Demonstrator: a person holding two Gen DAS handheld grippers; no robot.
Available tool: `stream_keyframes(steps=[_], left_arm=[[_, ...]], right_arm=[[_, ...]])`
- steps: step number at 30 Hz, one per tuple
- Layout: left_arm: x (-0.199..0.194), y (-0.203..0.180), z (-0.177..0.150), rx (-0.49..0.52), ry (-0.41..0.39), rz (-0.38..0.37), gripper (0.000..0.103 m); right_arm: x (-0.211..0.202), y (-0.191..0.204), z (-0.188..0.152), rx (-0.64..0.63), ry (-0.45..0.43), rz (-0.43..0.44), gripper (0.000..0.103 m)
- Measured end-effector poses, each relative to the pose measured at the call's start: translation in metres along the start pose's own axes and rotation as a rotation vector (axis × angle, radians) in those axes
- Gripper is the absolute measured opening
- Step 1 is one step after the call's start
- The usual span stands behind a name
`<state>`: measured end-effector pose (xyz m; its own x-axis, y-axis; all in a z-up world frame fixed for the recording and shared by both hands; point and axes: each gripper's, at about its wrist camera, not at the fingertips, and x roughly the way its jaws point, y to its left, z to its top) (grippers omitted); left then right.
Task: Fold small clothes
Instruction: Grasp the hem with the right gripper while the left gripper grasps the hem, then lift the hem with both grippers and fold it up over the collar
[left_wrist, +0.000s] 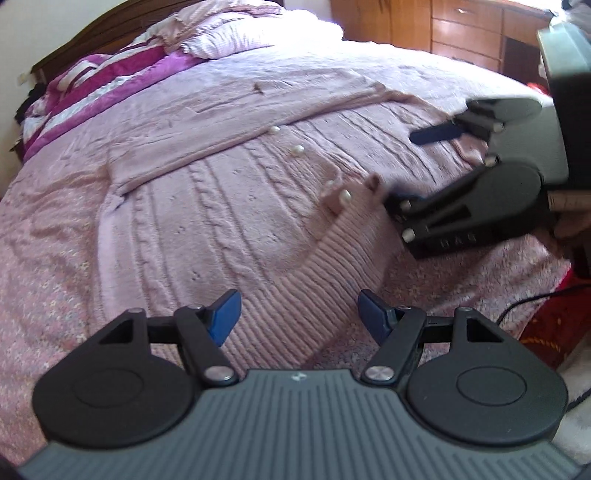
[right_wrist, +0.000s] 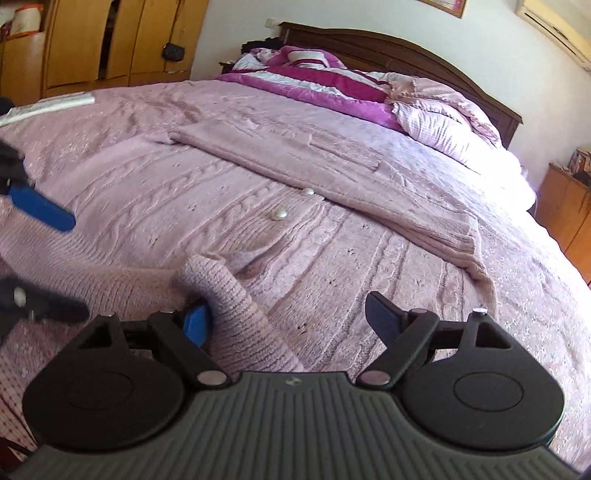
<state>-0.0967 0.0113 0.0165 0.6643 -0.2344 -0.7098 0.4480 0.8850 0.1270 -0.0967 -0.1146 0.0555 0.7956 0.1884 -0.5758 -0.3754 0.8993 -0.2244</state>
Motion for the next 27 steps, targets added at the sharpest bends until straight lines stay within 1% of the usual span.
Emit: stream_keyframes(steps=[2, 4, 5, 6, 8, 9, 10, 12, 13, 14, 17, 19, 21, 23, 25, 27], left_arm=[[0.007, -0.004, -0.002, 0.023, 0.018, 0.028, 0.072], [0.019, -0.005, -0.002, 0.029, 0.051, 0.100, 0.072], [0.027, -0.004, -0.003, 0.037, 0.072, 0.156, 0.072], [0.032, -0.004, -0.003, 0.048, 0.076, 0.202, 0.071], [0.037, -0.003, -0.003, 0.068, 0.059, 0.282, 0.072], [0.035, -0.001, -0.003, 0.061, 0.041, 0.290, 0.066], [0.030, 0.002, -0.003, 0.042, 0.018, 0.278, 0.060], [0.022, 0.007, 0.000, 0.001, -0.017, 0.238, 0.033], [0.018, 0.009, 0.002, -0.021, -0.037, 0.221, 0.025], [0.014, 0.011, 0.003, -0.036, -0.052, 0.207, 0.014], [0.003, 0.013, 0.013, -0.073, -0.114, 0.192, 0.011], [-0.005, 0.015, 0.020, -0.091, -0.152, 0.186, 0.010], [-0.009, 0.011, 0.030, -0.101, -0.183, 0.182, 0.010], [-0.013, 0.008, 0.036, -0.109, -0.210, 0.186, 0.010], [-0.016, 0.009, 0.040, -0.126, -0.229, 0.188, 0.010], [-0.021, 0.011, 0.042, -0.151, -0.252, 0.184, 0.010]], right_arm=[[-0.002, -0.001, 0.001, 0.014, -0.014, -0.010, 0.087], [-0.006, 0.000, 0.001, 0.015, -0.027, -0.015, 0.087], [-0.008, 0.000, 0.002, 0.013, -0.028, -0.018, 0.087], [-0.009, 0.001, 0.002, 0.010, -0.028, -0.018, 0.087], [-0.011, 0.002, 0.000, 0.000, -0.025, -0.016, 0.087], [-0.011, 0.002, -0.002, -0.007, -0.020, -0.014, 0.087], [-0.011, 0.004, -0.004, -0.015, -0.013, -0.011, 0.087], [-0.011, 0.006, -0.009, -0.022, 0.005, -0.001, 0.087], [-0.010, 0.006, -0.012, -0.016, 0.016, 0.006, 0.087], [-0.009, 0.005, -0.014, -0.006, 0.026, 0.012, 0.087], [-0.005, 0.002, -0.020, 0.035, 0.053, 0.031, 0.087], [-0.005, -0.001, -0.022, 0.053, 0.065, 0.045, 0.087], [-0.005, 0.000, -0.023, 0.053, 0.074, 0.052, 0.088], [-0.003, 0.002, -0.026, 0.042, 0.104, 0.059, 0.088], [0.001, 0.005, -0.029, 0.032, 0.145, 0.050, 0.088], [0.001, 0.006, -0.029, 0.019, 0.152, 0.019, 0.088]])
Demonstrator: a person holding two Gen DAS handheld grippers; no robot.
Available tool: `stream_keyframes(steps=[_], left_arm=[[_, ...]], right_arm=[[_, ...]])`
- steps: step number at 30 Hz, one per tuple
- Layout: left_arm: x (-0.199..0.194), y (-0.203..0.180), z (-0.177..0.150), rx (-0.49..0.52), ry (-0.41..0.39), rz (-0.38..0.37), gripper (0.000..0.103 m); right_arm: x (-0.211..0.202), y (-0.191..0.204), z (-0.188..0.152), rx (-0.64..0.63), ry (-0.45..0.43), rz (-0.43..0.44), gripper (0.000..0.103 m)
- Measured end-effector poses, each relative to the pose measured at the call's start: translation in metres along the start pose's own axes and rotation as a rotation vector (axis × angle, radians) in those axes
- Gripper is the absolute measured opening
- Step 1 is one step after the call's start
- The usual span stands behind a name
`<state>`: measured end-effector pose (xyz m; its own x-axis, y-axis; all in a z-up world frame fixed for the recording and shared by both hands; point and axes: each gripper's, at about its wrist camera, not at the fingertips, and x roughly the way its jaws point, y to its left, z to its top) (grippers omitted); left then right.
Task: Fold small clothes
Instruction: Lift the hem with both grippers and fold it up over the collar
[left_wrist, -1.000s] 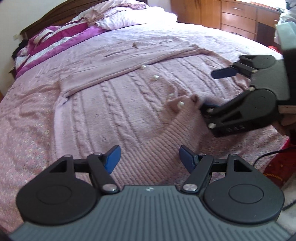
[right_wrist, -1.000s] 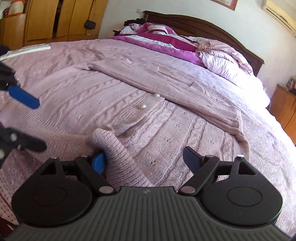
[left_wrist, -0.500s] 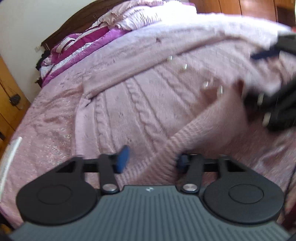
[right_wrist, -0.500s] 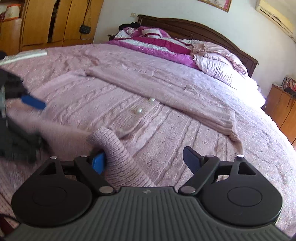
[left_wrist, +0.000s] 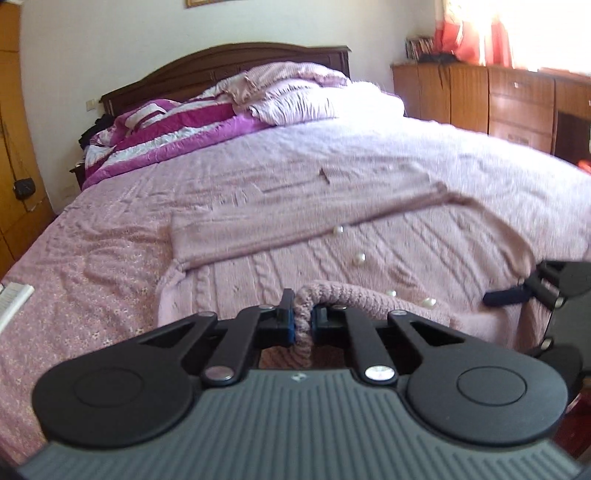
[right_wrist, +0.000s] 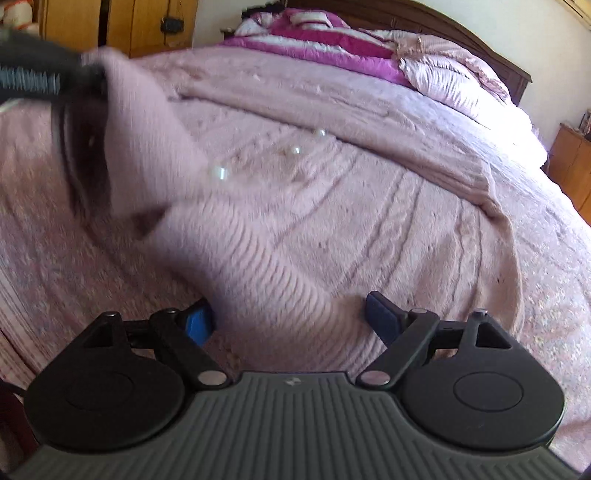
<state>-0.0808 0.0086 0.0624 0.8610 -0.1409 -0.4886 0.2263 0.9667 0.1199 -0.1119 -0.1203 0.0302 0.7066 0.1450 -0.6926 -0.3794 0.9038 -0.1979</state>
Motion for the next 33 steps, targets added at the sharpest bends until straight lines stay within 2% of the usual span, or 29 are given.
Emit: stream_keyframes(steps=[5, 7, 9, 10, 12, 15, 20, 24, 27, 30, 33], left_arm=[[-0.014, 0.004, 0.008, -0.023, -0.058, 0.027, 0.010], [-0.013, 0.008, 0.010, -0.046, -0.062, 0.018, 0.010], [-0.011, 0.009, 0.010, -0.060, -0.054, 0.006, 0.010], [-0.011, 0.009, 0.009, -0.060, -0.052, 0.002, 0.010], [-0.010, 0.009, 0.007, -0.058, -0.054, 0.001, 0.010], [-0.010, 0.010, 0.006, -0.062, -0.061, 0.004, 0.010], [-0.007, 0.014, 0.007, -0.077, -0.066, 0.011, 0.010], [-0.004, 0.011, 0.015, -0.073, -0.074, 0.020, 0.010], [-0.006, 0.007, 0.023, -0.050, -0.090, 0.035, 0.010], [-0.007, 0.004, 0.029, -0.035, -0.106, 0.043, 0.010], [-0.007, 0.002, 0.035, -0.025, -0.115, 0.046, 0.010]], right_arm=[[-0.006, -0.014, -0.003, 0.056, -0.011, -0.114, 0.085], [-0.011, -0.024, -0.005, 0.093, -0.018, -0.153, 0.071], [-0.015, -0.035, -0.006, 0.141, -0.029, -0.167, 0.045], [-0.019, -0.039, -0.007, 0.166, -0.042, -0.167, 0.041], [-0.025, -0.045, -0.008, 0.192, -0.073, -0.174, 0.025], [-0.032, -0.050, -0.009, 0.202, -0.120, -0.192, 0.015], [-0.047, -0.053, -0.007, 0.217, -0.211, -0.218, 0.011], [-0.056, -0.059, -0.003, 0.223, -0.251, -0.212, 0.011], [-0.060, -0.066, 0.002, 0.243, -0.269, -0.185, 0.011], [-0.064, -0.078, 0.007, 0.308, -0.274, -0.123, 0.011], [-0.068, -0.085, 0.011, 0.333, -0.286, -0.126, 0.011]])
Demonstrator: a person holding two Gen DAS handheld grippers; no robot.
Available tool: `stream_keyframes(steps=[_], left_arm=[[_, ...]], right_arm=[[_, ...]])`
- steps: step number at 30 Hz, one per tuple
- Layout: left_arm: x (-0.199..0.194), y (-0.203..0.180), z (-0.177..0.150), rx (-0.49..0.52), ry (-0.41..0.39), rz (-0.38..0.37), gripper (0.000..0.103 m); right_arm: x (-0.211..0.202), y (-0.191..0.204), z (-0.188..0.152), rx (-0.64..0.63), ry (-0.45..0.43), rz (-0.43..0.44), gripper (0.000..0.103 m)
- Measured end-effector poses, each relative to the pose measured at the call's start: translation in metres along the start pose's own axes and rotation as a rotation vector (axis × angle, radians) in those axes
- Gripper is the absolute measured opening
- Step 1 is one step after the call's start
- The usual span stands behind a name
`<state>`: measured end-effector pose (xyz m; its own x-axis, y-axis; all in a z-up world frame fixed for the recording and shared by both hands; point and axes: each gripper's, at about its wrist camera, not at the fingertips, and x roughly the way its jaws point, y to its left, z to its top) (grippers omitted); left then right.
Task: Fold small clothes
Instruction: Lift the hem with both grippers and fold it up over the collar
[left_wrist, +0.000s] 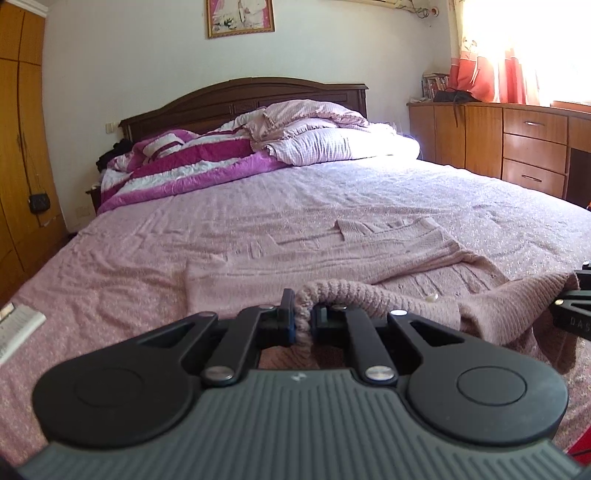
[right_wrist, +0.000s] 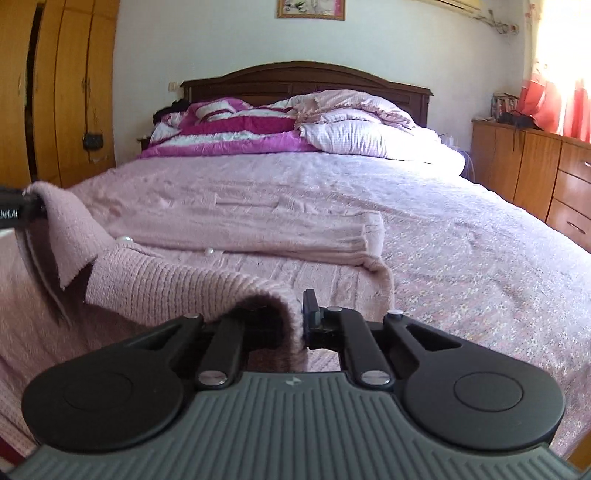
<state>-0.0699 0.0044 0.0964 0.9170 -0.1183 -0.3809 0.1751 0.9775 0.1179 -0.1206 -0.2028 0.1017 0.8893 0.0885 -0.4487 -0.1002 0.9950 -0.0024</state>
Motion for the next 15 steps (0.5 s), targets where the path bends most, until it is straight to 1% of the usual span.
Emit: stream_keyframes(steps=[3, 7, 15], left_arm=[[0.003, -0.001, 0.008, 0.010, -0.011, 0.003, 0.010], [0.010, 0.000, 0.019, 0.005, -0.041, 0.007, 0.010], [0.045, 0.011, 0.041, -0.017, -0.056, 0.005, 0.010]], right_arm=[[0.000, 0.002, 0.009, -0.014, -0.012, 0.009, 0.011], [0.002, 0.003, 0.023, -0.044, -0.049, -0.007, 0.011], [0.032, -0.004, 0.057, -0.014, -0.100, -0.024, 0.011]])
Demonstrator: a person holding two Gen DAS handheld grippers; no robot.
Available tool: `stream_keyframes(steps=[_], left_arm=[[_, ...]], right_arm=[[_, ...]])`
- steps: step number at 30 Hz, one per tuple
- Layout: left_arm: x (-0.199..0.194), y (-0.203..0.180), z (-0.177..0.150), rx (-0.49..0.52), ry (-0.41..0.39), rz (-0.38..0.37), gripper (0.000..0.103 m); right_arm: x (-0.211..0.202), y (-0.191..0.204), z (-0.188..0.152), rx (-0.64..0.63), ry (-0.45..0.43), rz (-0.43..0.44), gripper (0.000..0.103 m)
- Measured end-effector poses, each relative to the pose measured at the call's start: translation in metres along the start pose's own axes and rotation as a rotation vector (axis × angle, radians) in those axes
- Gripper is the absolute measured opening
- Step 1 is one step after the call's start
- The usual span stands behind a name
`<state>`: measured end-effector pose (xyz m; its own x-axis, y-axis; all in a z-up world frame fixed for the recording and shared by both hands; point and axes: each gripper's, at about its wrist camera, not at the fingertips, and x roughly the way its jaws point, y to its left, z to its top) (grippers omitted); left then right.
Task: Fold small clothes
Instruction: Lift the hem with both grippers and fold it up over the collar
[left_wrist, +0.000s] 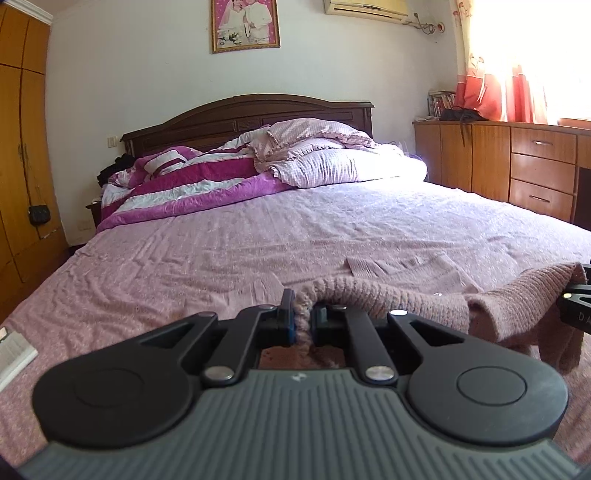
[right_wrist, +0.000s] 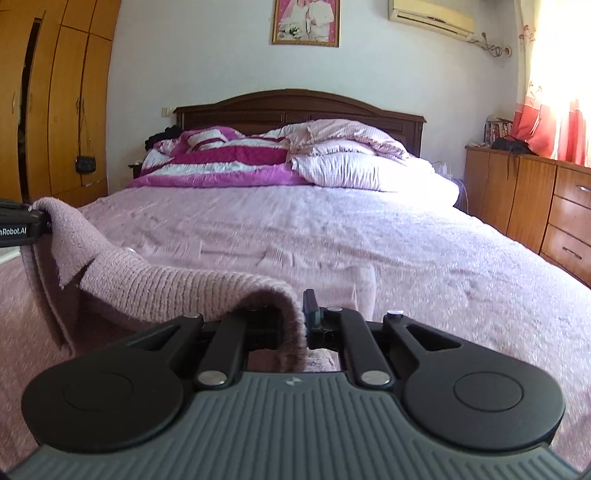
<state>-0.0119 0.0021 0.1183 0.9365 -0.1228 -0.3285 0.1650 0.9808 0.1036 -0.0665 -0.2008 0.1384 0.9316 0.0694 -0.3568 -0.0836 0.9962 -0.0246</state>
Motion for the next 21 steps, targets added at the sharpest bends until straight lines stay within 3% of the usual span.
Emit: stream_keyframes(steps=[11, 21], left_arm=[[0.078, 0.013, 0.028, -0.007, 0.022, 0.018, 0.010], [0.159, 0.025, 0.010, -0.034, 0.134, 0.068, 0.010]], right_arm=[[0.085, -0.006, 0.042, -0.026, 0.002, -0.028, 0.011], [0.188, -0.001, 0.050, -0.086, 0.065, -0.024, 0.011]])
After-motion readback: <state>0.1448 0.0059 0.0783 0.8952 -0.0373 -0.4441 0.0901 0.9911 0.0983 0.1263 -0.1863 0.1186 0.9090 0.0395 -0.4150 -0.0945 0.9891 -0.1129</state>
